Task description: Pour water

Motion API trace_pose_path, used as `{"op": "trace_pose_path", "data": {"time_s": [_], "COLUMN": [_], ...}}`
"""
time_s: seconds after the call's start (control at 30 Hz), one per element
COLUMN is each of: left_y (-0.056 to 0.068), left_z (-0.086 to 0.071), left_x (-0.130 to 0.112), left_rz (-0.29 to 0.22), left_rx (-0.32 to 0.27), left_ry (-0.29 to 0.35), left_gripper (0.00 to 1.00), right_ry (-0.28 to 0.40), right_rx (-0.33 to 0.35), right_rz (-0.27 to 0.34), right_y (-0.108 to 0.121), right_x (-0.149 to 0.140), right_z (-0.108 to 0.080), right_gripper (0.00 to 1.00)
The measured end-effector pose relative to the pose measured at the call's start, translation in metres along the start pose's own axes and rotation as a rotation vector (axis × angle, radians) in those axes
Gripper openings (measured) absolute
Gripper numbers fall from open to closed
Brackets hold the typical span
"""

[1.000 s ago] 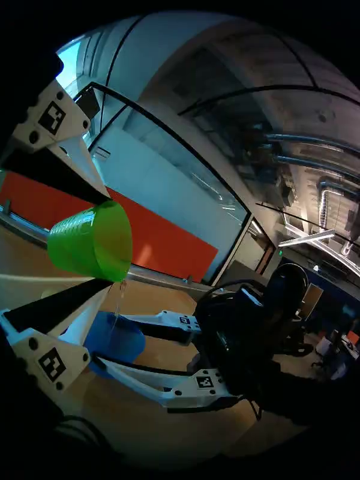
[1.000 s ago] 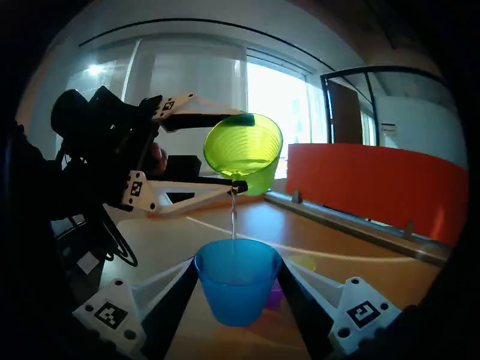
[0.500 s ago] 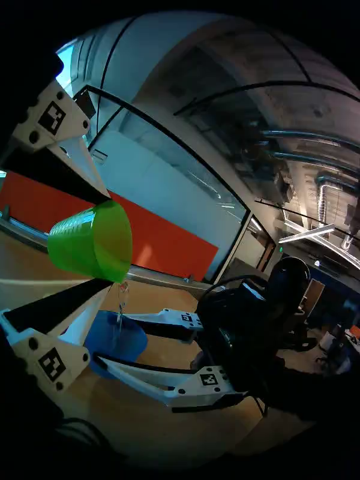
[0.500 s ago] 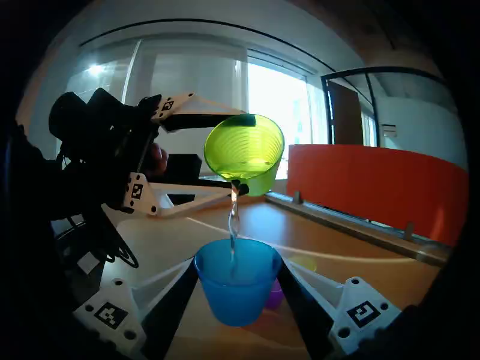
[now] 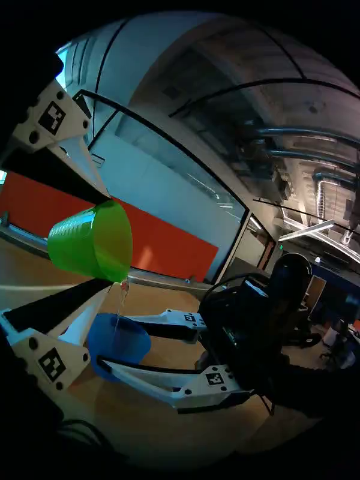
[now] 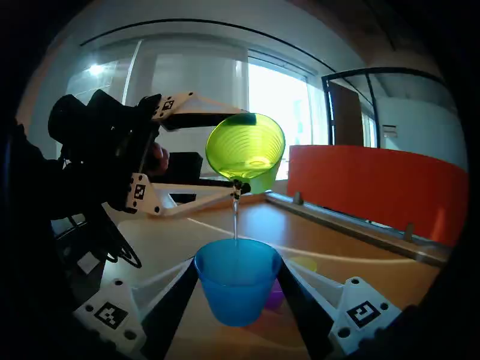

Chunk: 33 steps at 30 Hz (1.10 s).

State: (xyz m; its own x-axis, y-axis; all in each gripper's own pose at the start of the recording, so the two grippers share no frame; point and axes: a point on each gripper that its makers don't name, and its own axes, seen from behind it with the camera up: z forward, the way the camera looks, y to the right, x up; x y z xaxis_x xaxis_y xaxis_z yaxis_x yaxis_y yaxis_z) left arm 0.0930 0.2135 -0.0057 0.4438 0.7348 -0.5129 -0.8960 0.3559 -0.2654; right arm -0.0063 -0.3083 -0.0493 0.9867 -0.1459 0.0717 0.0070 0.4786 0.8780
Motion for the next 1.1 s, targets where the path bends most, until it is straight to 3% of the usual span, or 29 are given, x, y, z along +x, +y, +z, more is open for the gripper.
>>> {"op": "trace_pose_path", "data": {"time_s": [1.1], "left_y": [0.0017], "left_z": [-0.0071], "left_x": [0.0064], "left_rz": [0.069], "left_rx": [0.006], "left_ry": [0.003], "left_gripper": [0.87], "right_ry": [0.006], "right_rx": [0.003], "right_rz": [-0.014], "right_y": [-0.0019], "right_x": [0.0035], "right_z": [0.0015], "right_gripper": [0.91]}}
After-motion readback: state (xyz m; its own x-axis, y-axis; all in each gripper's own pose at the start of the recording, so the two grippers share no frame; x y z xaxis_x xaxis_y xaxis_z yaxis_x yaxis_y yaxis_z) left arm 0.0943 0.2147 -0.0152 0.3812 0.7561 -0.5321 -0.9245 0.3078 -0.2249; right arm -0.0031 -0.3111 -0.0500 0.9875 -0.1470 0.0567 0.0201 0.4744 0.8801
